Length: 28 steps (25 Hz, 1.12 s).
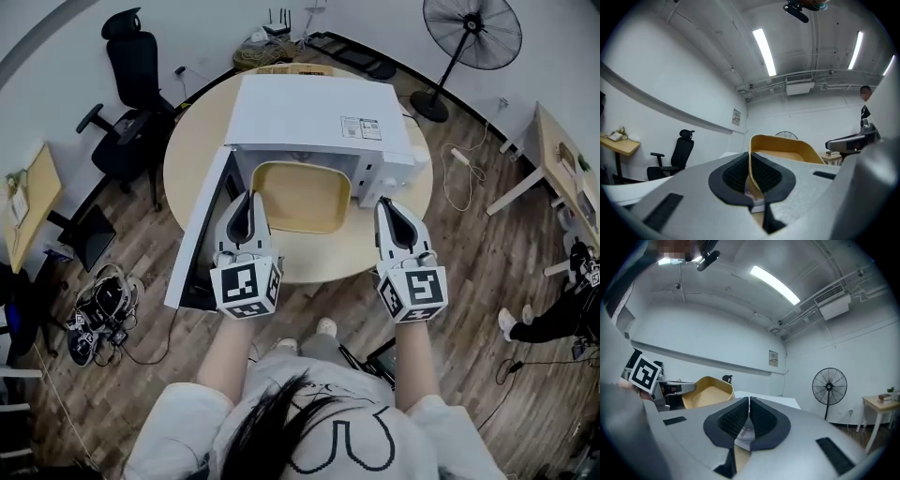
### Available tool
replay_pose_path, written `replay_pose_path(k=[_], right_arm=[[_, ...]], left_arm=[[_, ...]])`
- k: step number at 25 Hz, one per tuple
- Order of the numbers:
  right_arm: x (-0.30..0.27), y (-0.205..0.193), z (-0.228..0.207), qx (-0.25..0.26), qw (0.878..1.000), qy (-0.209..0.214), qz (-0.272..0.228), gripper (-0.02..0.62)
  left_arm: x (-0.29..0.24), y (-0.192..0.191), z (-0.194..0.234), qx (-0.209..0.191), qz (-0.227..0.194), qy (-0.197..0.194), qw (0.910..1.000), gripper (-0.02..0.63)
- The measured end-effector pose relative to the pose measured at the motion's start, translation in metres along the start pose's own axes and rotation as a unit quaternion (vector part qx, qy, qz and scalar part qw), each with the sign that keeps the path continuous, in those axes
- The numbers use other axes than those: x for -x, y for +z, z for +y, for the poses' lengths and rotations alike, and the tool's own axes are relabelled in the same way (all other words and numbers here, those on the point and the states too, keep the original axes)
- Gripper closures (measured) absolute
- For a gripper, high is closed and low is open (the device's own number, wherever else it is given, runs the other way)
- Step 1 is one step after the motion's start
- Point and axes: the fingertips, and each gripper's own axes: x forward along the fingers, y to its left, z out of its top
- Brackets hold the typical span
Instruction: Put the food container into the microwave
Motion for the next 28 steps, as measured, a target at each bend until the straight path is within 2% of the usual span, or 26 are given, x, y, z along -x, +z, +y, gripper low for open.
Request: replay_pose_path(k=[8,16,21,28], right_arm=[[-0.039,-0.016,-0.014,-0.005,0.998,0.066,0.011,0.565],[-0.054,-0.041,-0.021,-0.019,0.993,0.113,0.026,0.565],[-0.055,-0.054,-0.022,-0.024,0.991,0.128,0.036,0.565],[-0.054,-0.063,-0.026,-0.027,0.99,0.128,0.051,0.565]], left_arm=[[-0.023,-0.039,0.001,0.004,0.045,0.053,0.9976,0.588],[-0.035,-0.089,0.008,0.047,0.095,0.1,0.9894,0.588],[-0.044,-0.113,0.012,0.073,0.116,0.117,0.9837,0.588],[-0.063,-0.137,0.021,0.1,0.146,0.122,0.9765,0.588]])
